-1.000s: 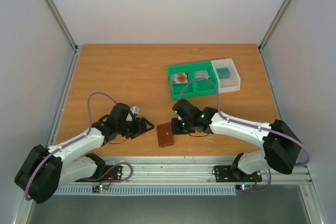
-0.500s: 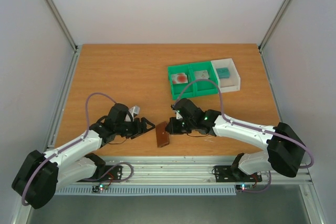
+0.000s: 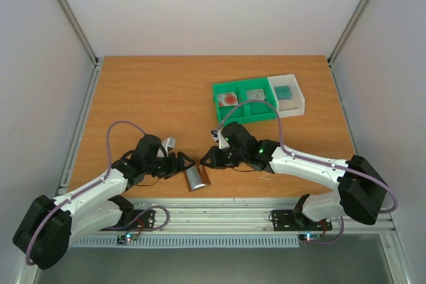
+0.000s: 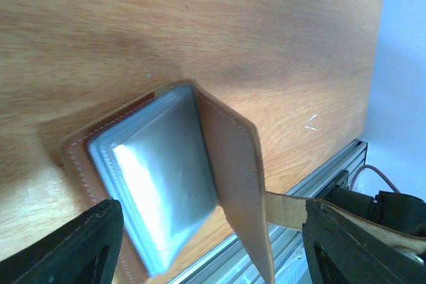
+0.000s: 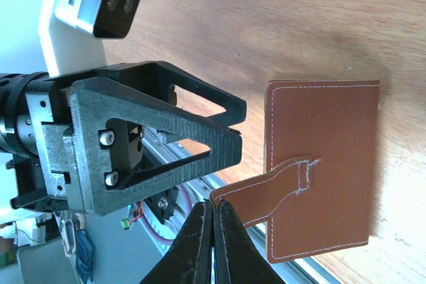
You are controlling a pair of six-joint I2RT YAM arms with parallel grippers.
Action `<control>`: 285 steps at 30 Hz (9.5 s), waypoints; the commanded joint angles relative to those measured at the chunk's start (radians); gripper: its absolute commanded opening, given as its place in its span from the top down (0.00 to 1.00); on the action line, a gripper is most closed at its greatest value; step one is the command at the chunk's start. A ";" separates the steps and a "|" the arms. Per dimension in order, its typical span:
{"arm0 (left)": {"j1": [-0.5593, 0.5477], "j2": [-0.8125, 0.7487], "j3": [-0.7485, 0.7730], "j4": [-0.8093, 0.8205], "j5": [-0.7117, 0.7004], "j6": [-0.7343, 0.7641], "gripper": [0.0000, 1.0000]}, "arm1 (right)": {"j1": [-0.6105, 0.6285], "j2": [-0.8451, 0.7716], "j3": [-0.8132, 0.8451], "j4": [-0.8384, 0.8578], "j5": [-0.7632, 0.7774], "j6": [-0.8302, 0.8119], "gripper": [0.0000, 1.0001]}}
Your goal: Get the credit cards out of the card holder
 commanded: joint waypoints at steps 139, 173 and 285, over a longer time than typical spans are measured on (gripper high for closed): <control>-0.100 0.065 -0.049 0.208 -0.117 -0.114 1.00 | 0.011 0.308 0.250 -0.456 0.373 -0.087 0.51; -0.101 0.021 -0.080 0.203 -0.132 -0.148 1.00 | 0.102 0.319 0.334 -0.244 0.171 -0.023 0.77; -0.102 0.059 -0.164 0.102 -0.226 -0.094 0.91 | -0.079 0.355 -0.079 0.221 -0.078 -0.007 0.84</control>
